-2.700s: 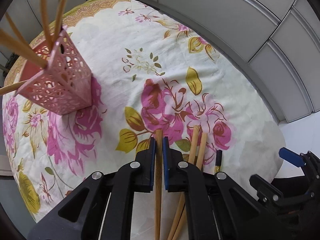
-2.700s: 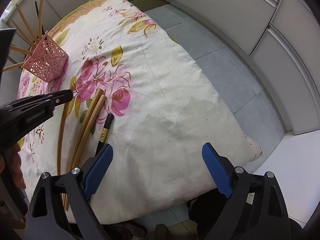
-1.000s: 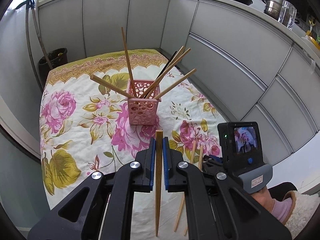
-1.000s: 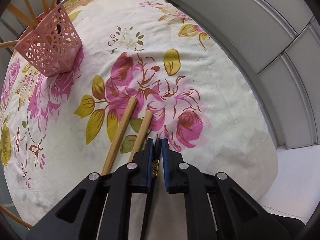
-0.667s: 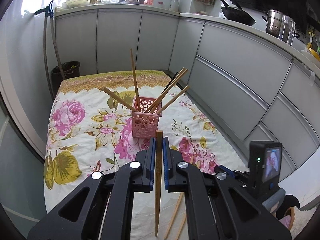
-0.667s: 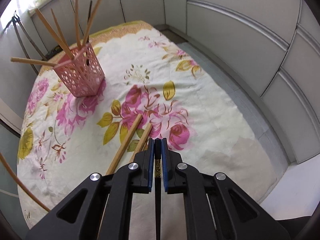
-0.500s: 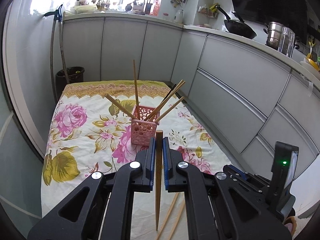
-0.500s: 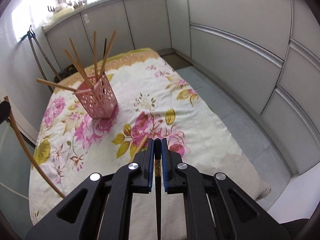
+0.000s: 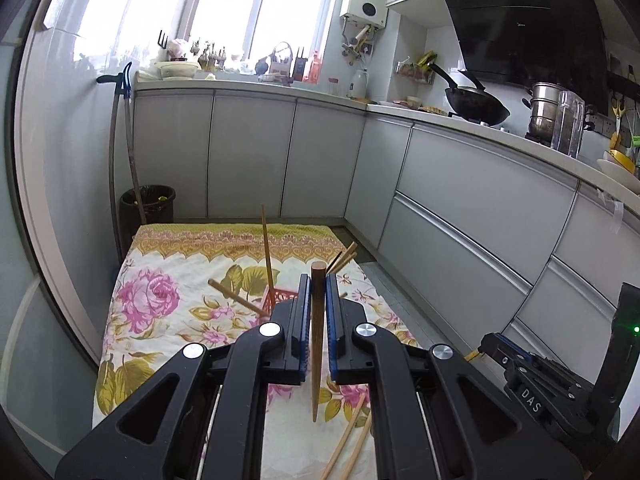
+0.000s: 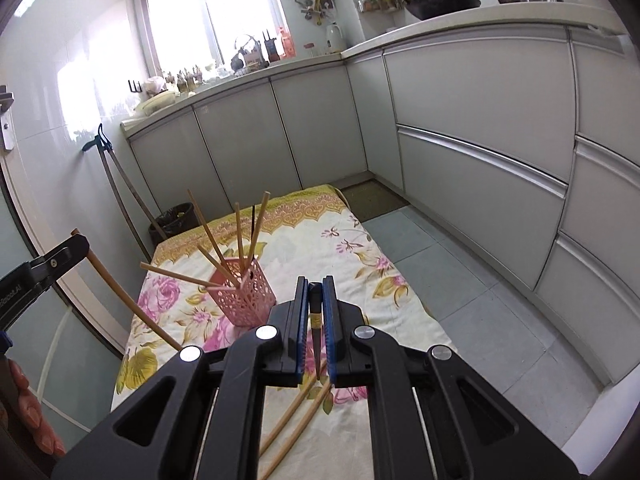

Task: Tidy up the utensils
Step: 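Carry both held items upright over the pink holder, then insert both held items into the pink holder and open both tools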

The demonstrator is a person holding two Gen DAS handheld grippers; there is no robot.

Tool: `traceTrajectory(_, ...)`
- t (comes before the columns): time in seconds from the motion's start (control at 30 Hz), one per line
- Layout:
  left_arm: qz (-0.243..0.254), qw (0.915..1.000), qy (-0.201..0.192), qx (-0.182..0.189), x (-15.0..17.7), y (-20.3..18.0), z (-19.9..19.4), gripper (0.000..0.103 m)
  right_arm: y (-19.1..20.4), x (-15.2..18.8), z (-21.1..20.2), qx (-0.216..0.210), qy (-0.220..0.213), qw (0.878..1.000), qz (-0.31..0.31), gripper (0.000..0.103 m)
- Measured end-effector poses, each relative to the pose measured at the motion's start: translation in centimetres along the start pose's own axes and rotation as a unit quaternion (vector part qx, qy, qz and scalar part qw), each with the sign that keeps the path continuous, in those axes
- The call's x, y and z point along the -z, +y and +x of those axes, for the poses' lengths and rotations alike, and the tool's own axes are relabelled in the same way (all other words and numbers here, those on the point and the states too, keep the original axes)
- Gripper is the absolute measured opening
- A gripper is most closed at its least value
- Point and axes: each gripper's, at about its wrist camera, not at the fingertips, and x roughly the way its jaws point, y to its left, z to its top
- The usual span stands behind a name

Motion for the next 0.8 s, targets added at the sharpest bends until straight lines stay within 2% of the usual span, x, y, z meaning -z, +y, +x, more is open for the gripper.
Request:
traceTrajectory(0.57,0.018,0.9973,-0.062,-0.033,-8.2,-0.7,4.4,0.006,2.2,-8.2,0.8,-0.039,-0.048,0.998,-0.024,0.007)
traceTrajectory(0.7,0.026,0.9956,-0.068,-0.059,-8.4,-0.6,6.9,0.006,2.6,-9.3,1.3,-0.044,-0.055,0.997,-0.029,0.007)
traceTrajectory(0.8,0.024,0.9956,-0.053,-0.074,-7.7,0.0,9.4,0.006,2.8,-9.7,1.9,-0.046,-0.057,0.997,-0.032,0.008)
